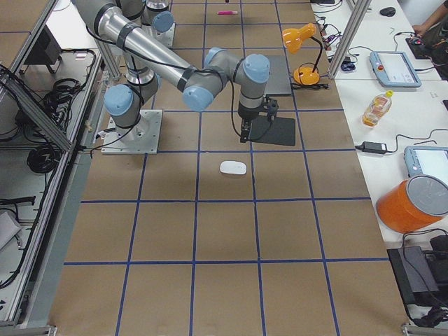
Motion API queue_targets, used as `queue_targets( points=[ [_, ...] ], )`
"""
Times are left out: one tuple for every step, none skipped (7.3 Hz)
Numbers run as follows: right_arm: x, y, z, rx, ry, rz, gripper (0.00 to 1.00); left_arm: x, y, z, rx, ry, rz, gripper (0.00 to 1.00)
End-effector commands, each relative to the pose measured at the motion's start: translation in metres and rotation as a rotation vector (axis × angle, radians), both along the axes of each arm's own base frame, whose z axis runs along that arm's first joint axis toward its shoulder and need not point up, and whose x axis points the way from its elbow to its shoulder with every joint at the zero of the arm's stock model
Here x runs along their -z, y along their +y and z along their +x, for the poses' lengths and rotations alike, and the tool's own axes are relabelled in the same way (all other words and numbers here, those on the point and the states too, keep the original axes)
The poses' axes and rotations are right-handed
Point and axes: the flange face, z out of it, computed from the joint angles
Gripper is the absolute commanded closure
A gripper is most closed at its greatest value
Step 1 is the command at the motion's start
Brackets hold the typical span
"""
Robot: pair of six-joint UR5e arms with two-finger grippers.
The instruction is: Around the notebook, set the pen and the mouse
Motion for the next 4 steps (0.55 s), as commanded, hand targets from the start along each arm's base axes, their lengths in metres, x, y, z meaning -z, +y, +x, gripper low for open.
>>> queue_targets(
  points=[
    [0.054,0.021,-0.011,0.01,0.018,-0.029,0.0,0.043,0.001,0.025,0.003,0.031,-0.025,0.0],
    [0.067,0.027,-0.007,0.005,0.025,-0.04,0.0,0.055,-0.005,0.03,0.018,0.039,-0.006,0.04],
    [0.084,0.03,-0.005,0.008,0.008,-0.015,0.0,0.069,-0.005,0.029,0.014,0.055,0.021,0.11],
    [0.096,0.027,-0.015,0.018,0.016,-0.026,0.0,0.074,-0.005,0.032,0.016,0.044,0.04,0.43]
  ],
)
